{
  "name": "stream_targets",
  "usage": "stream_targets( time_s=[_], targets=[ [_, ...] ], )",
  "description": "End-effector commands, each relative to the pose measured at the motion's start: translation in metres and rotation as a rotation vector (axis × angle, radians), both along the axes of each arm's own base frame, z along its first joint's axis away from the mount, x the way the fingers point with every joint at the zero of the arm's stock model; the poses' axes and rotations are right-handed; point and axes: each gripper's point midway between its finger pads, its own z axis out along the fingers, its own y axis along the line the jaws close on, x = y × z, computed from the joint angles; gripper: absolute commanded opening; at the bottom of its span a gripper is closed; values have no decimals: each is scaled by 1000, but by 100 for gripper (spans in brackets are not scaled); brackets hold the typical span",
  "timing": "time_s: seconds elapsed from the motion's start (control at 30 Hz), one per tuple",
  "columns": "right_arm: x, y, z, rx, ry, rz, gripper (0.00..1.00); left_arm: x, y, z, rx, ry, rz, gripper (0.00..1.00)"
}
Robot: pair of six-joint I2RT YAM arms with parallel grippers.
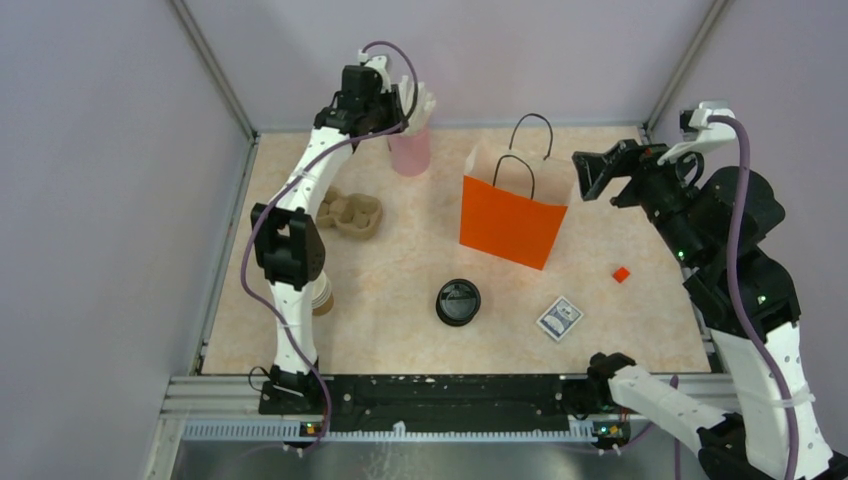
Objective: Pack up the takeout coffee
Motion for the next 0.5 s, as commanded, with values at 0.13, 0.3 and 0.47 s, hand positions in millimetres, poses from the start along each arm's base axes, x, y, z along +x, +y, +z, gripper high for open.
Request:
stream_targets(
  time_s=[0.13, 0.3, 0.47],
  targets=[
    [-5, -8, 14, 12, -45, -27, 91, 7, -2, 35, -19, -108, -24, 14],
    [-4, -6, 13, 11, -41, -20, 91, 1, -6, 72, -69, -168, -40, 3],
    [-2, -4, 12, 8, -42, -7, 91, -15, -3, 107, -100, -199, -29, 0]
  ],
)
